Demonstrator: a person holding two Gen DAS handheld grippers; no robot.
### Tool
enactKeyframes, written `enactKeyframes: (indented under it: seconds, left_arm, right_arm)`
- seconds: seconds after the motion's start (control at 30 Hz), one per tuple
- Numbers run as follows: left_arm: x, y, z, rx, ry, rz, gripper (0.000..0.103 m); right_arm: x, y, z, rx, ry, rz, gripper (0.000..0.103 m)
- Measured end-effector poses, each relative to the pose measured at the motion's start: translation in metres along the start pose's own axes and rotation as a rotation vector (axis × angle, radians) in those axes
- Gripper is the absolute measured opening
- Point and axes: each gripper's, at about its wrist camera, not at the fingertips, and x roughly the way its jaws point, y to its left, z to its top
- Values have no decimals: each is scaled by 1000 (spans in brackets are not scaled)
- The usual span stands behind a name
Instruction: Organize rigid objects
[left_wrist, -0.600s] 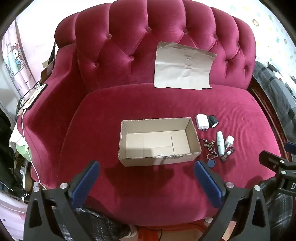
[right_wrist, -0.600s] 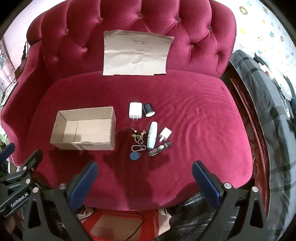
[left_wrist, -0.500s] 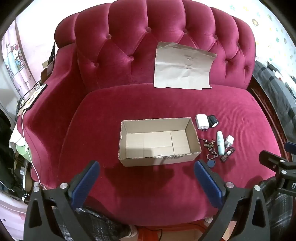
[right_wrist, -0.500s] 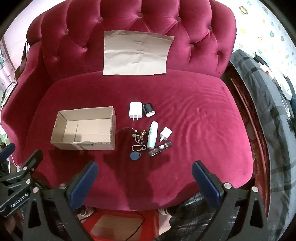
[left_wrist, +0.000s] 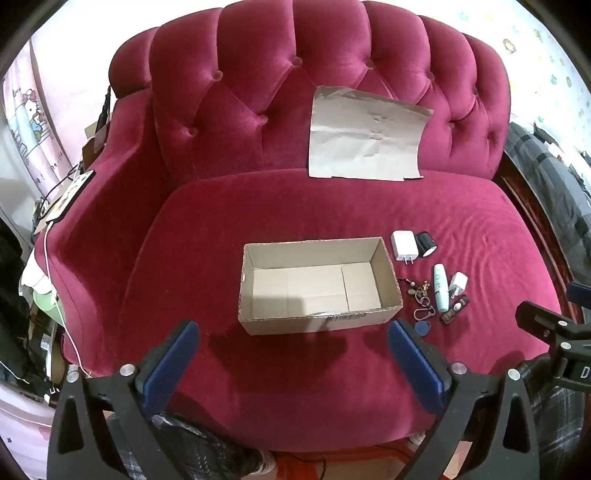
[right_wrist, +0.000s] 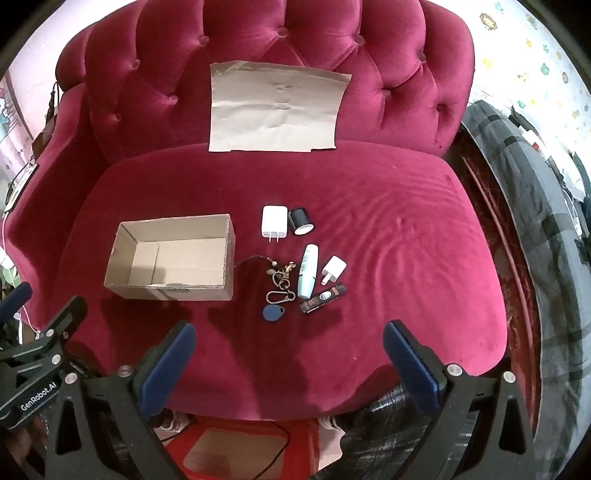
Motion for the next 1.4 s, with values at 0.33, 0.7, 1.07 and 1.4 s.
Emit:
enactKeyframes:
  seconds: [0.33, 0.7, 1.07, 1.4]
  left_arm:
    - [-1, 4, 3, -1, 3, -4, 103]
    - [0, 4, 3, -2, 9, -1, 103]
    - [2, 4, 3, 3, 9, 0, 103]
    - [3, 3, 2, 2, 11, -1, 103]
  right_arm:
    - [0, 4, 2, -8, 0, 4, 103]
    - [-1, 3, 3, -8, -3, 11, 103]
    - [-1, 2, 4, -4, -6, 18, 103]
    - [-1, 1, 3, -5, -9, 22, 103]
